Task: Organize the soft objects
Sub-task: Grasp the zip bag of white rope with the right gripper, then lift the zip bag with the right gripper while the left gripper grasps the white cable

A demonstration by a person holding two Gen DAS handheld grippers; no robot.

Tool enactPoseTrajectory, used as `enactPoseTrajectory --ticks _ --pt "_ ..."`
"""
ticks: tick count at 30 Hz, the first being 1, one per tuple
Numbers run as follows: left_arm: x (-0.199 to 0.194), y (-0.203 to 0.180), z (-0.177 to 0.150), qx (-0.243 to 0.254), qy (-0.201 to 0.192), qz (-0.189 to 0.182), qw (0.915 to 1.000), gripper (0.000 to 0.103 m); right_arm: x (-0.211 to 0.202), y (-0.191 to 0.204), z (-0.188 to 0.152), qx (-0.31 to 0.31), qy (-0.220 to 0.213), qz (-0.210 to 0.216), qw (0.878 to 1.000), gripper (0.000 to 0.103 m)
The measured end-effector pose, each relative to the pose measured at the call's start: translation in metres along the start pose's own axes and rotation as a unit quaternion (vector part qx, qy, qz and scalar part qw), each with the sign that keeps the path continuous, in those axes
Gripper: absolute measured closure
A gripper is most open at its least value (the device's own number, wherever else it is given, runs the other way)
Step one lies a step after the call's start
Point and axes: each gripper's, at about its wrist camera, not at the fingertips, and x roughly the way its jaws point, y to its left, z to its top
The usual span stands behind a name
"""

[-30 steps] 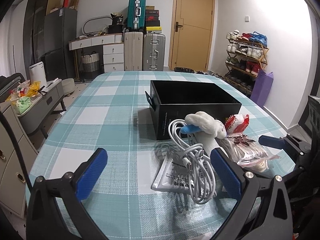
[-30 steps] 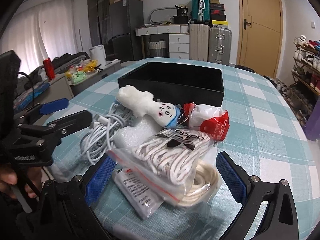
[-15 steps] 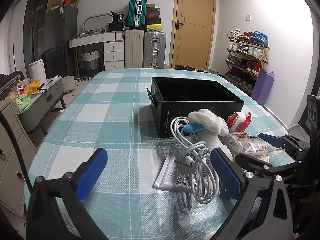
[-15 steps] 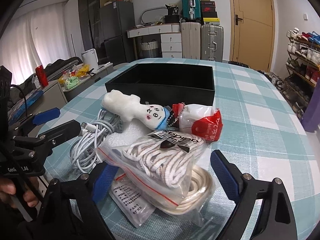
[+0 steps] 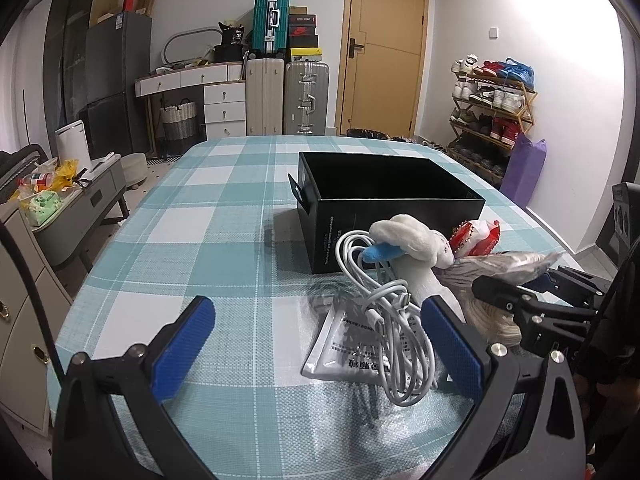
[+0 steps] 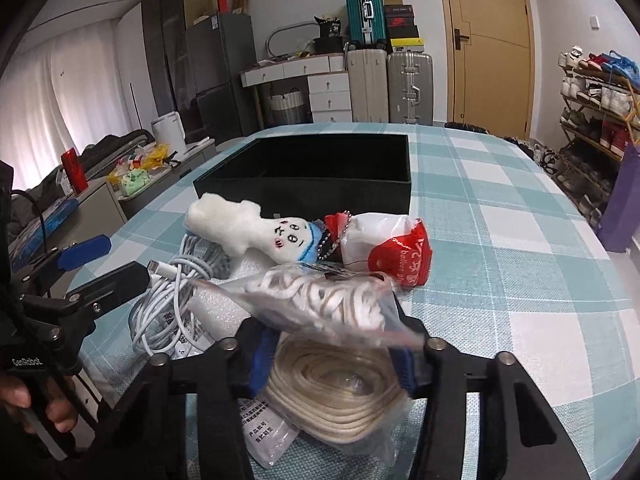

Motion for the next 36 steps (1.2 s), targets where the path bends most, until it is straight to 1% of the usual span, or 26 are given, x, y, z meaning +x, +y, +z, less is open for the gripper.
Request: enactPoseTrajectory --ticks 2,7,16,22,24,25,26,28,30,33,35,36 --pt "0.0 -0.001 0.0 0.001 0.0 0.0 1.0 0.0 -0.001 -0.002 0.0 0.001 -0.004 0.0 1.0 0.061" --pt "0.002 0.0 -0.001 0.0 0.003 -0.002 1.0 0.0 -0.007 -0.003 -0.001 0.0 -0.015 0.003 1.0 0.066" --pt "0.007 -0.002 0.0 0.001 0.011 -0.012 0.9999 0.0 -0.027 -0.005 -0.002 -0.004 -0.049 0.017 0.999 0.067" --pt "0.015 -0.006 0.005 -0.001 0.024 -0.028 0.9993 0.0 -0.043 -0.004 -0.001 -0.013 -0.078 0.017 0.997 0.067" --pt "0.019 -0.006 0.006 -0.002 0.032 -0.033 0.9989 0.002 -0.046 -0.005 0.0 -0.012 -0.085 0.019 0.996 0.067" --pt "0.021 -0.006 0.007 -0.005 0.036 -0.036 0.9987 0.003 -0.048 -0.005 0.0 -0.012 -0.088 0.02 0.996 0.067" --pt "0.023 -0.005 0.007 -0.009 0.039 -0.039 0.9984 0.006 -0.049 -0.005 0.0 -0.012 -0.091 0.021 0.996 0.067" --pt "0.026 -0.004 0.008 -0.015 0.044 -0.043 0.998 0.01 -0.052 -0.005 0.001 -0.012 -0.098 0.022 0.995 0.067" --pt "0.029 -0.003 0.009 -0.02 0.049 -0.051 0.9973 0.013 -0.055 -0.004 0.002 -0.013 -0.102 0.023 0.994 0.067" --pt "0.032 -0.008 0.01 -0.014 0.056 -0.06 0.9965 0.022 -0.057 -0.004 0.002 -0.01 -0.103 0.025 0.994 0.067" --pt "0.034 -0.011 0.01 -0.011 0.062 -0.07 0.9956 0.033 -0.055 -0.005 0.003 -0.009 -0.101 0.026 0.995 0.067" --pt "0.035 -0.012 0.01 -0.011 0.065 -0.078 0.9948 0.036 -0.055 -0.006 0.003 -0.009 -0.101 0.027 0.994 0.067"
